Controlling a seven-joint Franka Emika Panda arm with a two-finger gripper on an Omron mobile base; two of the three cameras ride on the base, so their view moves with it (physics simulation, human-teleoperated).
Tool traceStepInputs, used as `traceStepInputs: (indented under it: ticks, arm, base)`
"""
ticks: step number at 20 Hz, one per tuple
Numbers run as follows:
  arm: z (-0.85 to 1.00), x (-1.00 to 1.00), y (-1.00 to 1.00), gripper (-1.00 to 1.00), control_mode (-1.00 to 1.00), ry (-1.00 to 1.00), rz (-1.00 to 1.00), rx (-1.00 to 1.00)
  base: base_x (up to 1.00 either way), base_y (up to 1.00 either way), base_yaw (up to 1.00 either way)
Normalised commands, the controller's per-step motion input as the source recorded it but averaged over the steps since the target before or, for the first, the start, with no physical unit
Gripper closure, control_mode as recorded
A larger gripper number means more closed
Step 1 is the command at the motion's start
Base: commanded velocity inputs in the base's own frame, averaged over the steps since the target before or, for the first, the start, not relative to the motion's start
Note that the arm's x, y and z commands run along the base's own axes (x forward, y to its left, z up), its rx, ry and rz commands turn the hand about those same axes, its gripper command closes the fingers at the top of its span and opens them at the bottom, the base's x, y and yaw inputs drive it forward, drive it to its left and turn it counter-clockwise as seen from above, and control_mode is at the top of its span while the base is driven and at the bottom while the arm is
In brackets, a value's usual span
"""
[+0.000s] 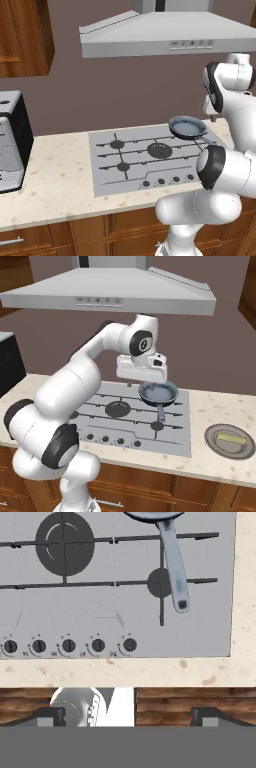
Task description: Pick up the butter stick and place it in the pan. Then turn on the burner for the pan.
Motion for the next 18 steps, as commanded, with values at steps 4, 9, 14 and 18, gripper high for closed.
traceStepInputs:
  ticks: [4,9,14,18]
  arm:
    - [-0.11,0.00,-0.28,-1.00,-1.00,0.08,-0.02,0.00]
    - [-0.18,0.00,-0.34,-1.00,-1.00,0.03,-0.02,0.00]
    - [-0.30,0.00,-0.47,-1.00,-1.00,0.00,-0.03,0.00]
    - [-0.36,0.00,-0.48,-1.00,-1.00,0.00,-0.08,0.00]
  base:
    - [0.00,0.00,0.00]
    - [0.00,0.00,0.00]
    - [0.00,0.00,0.00]
    - [0.00,0.00,0.00]
